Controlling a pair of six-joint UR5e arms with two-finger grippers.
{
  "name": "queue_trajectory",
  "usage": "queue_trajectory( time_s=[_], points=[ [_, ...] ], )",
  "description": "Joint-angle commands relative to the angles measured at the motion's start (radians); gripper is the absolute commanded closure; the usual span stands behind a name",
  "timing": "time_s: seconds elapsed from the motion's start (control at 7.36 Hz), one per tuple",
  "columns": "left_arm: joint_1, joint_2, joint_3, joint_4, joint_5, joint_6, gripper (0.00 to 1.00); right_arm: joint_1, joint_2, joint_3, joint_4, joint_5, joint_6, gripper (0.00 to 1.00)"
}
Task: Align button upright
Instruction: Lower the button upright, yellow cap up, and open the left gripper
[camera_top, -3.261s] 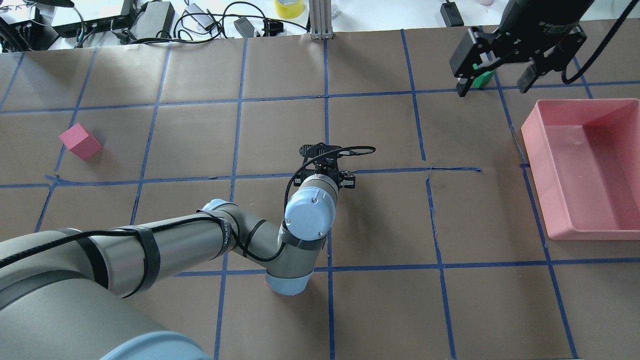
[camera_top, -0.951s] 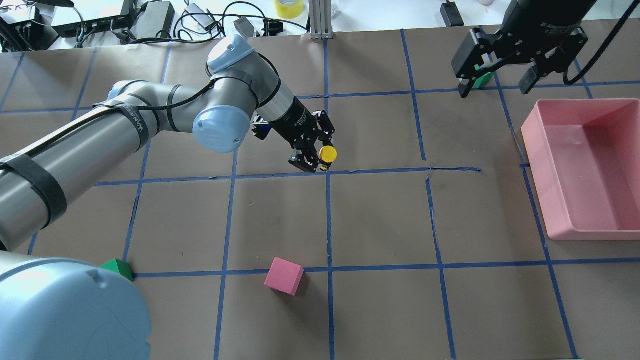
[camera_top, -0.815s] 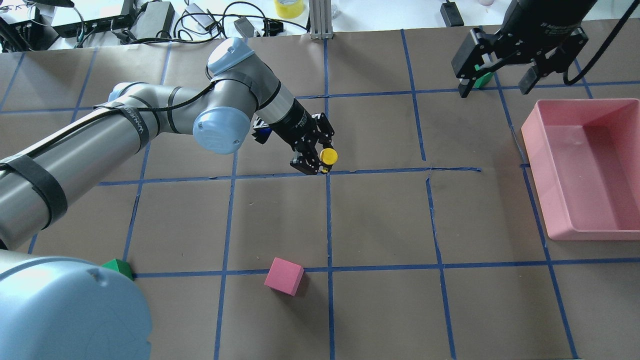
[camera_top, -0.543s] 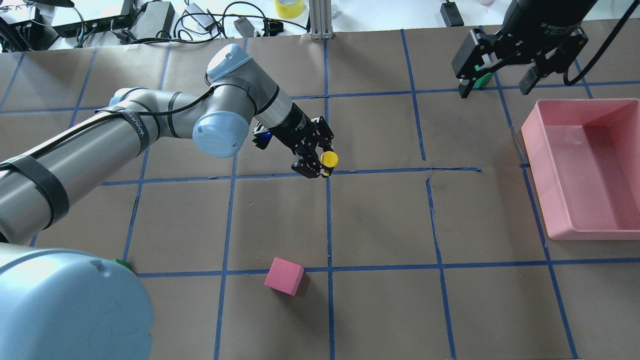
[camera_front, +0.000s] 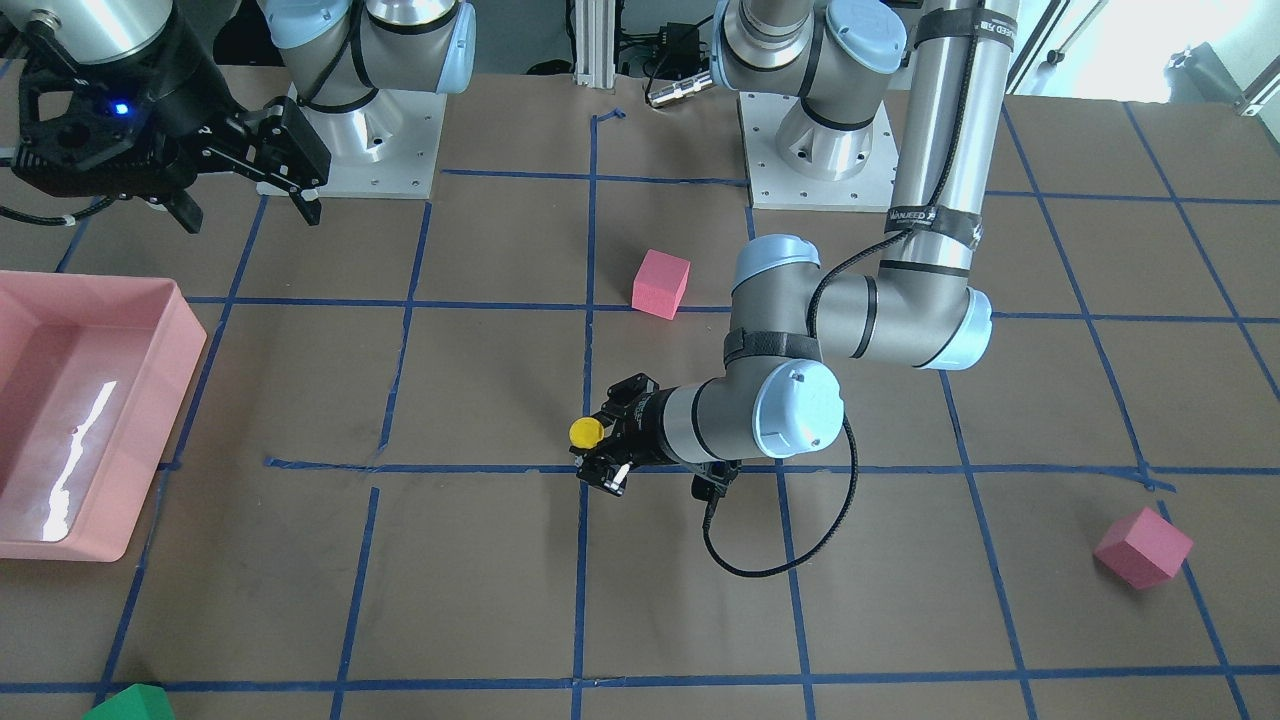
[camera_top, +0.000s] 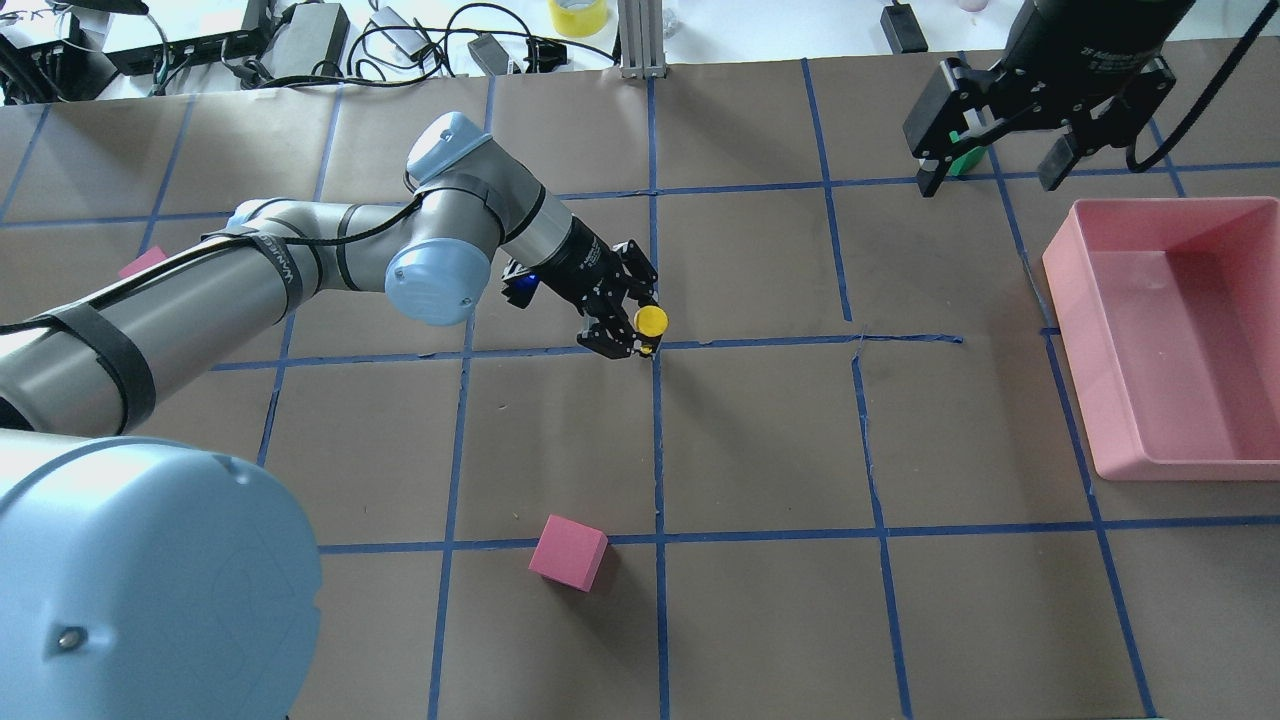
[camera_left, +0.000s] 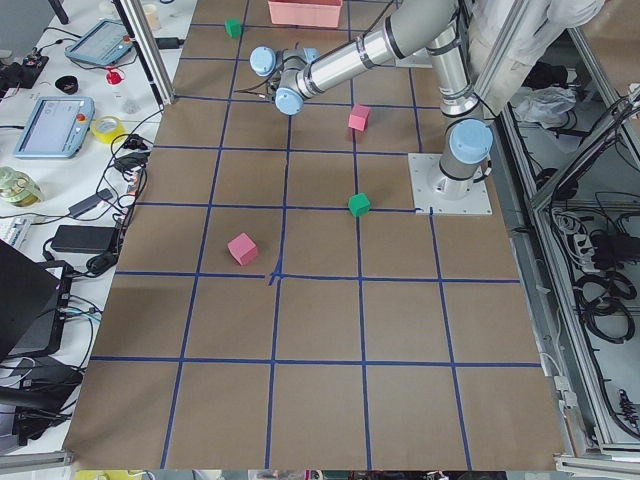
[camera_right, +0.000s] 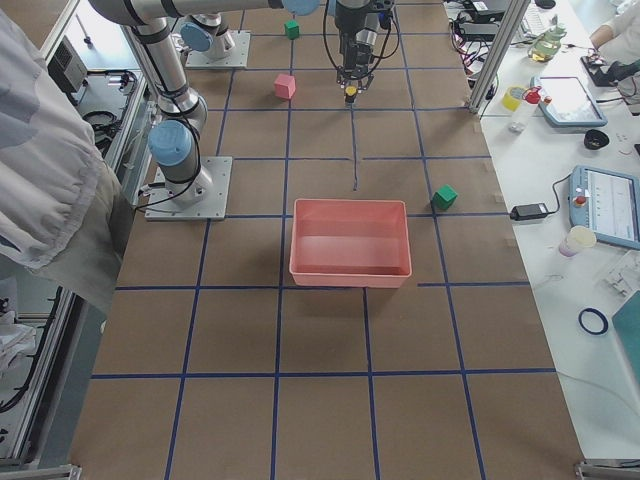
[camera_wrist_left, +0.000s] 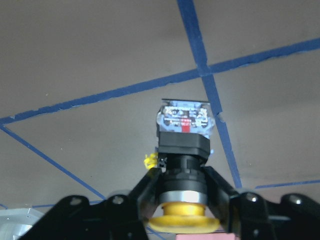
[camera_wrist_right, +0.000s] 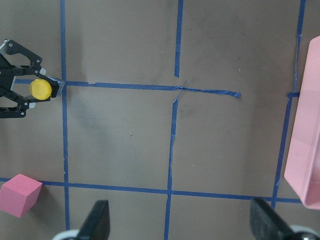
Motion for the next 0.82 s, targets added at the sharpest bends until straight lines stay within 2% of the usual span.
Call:
queue_trajectory(
  time_s=[0.0,0.27,0.54,0.68],
  points=[
    [0.001,-0.012,0.000,0.018,-0.003,0.000,0.77,0.000,0.000,0.000,0.000,0.000,0.000,0.00],
    [0.001,-0.009,0.002,0.020,0.000,0.000,0.14,0.000,0.000,0.000,0.000,0.000,0.000,0.00],
    [0.001,0.014,0.005,0.021,0.007,0.006,0.00,0.001,0.000,0.000,0.002,0.000,0.000,0.00],
    [0.001,0.038,0.016,0.030,0.016,0.012,0.00,0.000,0.000,0.000,0.002,0.006,0.000,0.00]
  ],
)
